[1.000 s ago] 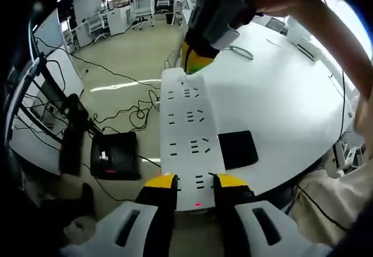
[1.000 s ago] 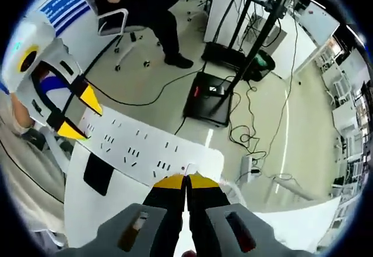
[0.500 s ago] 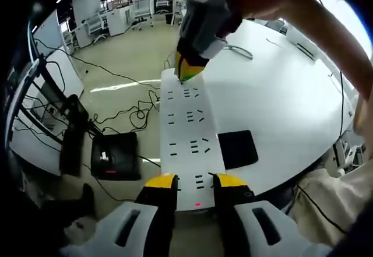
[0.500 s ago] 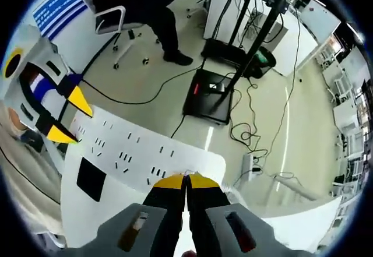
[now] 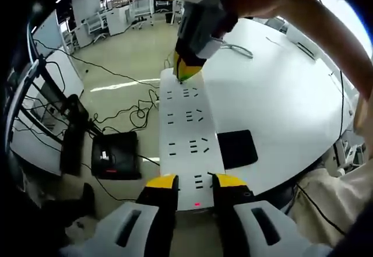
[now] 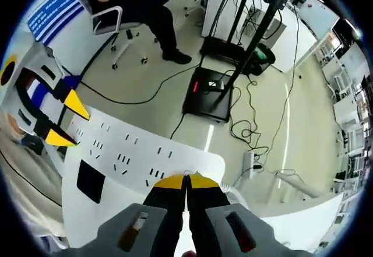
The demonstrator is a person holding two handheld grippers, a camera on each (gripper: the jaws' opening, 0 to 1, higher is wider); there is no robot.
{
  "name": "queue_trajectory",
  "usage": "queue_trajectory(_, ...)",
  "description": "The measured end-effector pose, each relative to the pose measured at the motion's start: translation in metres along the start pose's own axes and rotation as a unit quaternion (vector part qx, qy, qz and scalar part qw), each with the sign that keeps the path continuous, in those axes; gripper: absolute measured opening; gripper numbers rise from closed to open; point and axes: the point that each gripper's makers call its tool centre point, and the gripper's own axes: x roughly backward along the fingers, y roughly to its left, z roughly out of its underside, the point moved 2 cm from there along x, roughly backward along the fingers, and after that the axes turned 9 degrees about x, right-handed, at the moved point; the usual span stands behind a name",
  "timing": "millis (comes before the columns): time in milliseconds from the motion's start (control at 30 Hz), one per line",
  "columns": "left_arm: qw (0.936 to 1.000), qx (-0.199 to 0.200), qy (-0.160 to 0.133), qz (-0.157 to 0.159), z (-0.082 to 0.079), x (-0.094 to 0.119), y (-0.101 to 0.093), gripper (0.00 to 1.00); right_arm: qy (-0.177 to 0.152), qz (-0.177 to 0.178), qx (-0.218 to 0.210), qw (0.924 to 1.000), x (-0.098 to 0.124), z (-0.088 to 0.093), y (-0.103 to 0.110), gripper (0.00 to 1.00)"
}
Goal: Pick up the power strip scattered on the table, fix it on the side mounting bracket of the table, and press the switch
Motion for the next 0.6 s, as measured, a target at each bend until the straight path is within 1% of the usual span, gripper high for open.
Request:
queue_trajectory(33, 1.0, 0.0, 0.001, 0.0, -0.001, -0.001, 0.001, 0.29, 0.012, 0.001, 0.001, 0.9999, -0.001, 0.001, 0.002, 0.0)
queue_trajectory(100, 1.0, -0.001, 0.0, 0.0, 0.0, 0.0, 0.0, 0.29, 0.017, -0.002, -0.007, 0.9998, -0.002, 0.001, 0.001, 0.0)
queue_trajectory(167, 1.0, -0.002, -0.001, 0.001, 0.0, 0.0, 0.0, 0.29, 0.018, -0.01, -0.024, 0.9995, -0.004, 0.0, -0.005, 0.0)
queue_trajectory(267, 1.0, -0.004, -0.001, 0.001, 0.0, 0.0, 0.0, 0.29, 0.01, -0.03, -0.075, 0.9967, -0.006, -0.001, -0.013, 0.0)
queue_trajectory(367, 1.0, -0.007, 0.0, 0.001, 0.001, 0.001, -0.002, 0.29, 0.0, -0.043, -0.108, 0.9933, -0.006, -0.002, -0.017, 0.0)
queue_trajectory(433, 1.0, -0.009, 0.001, 0.0, 0.002, 0.001, -0.003, 0.29, -0.001, -0.042, -0.111, 0.993, -0.007, 0.001, -0.017, 0.0)
queue_trajectory(500, 1.0, -0.01, 0.0, 0.0, 0.002, 0.001, -0.004, 0.29, 0.001, -0.041, -0.116, 0.9924, -0.008, -0.002, -0.023, 0.0)
queue_trajectory(567, 0.9999, -0.01, 0.001, 0.001, 0.001, 0.0, -0.003, 0.29, 0.004, -0.04, -0.121, 0.9919, -0.008, -0.001, -0.021, 0.0)
queue_trajectory(600, 0.9999, -0.011, 0.002, 0.001, 0.001, 0.0, -0.003, 0.29, 0.005, -0.045, -0.131, 0.9904, -0.007, 0.0, -0.017, 0.0)
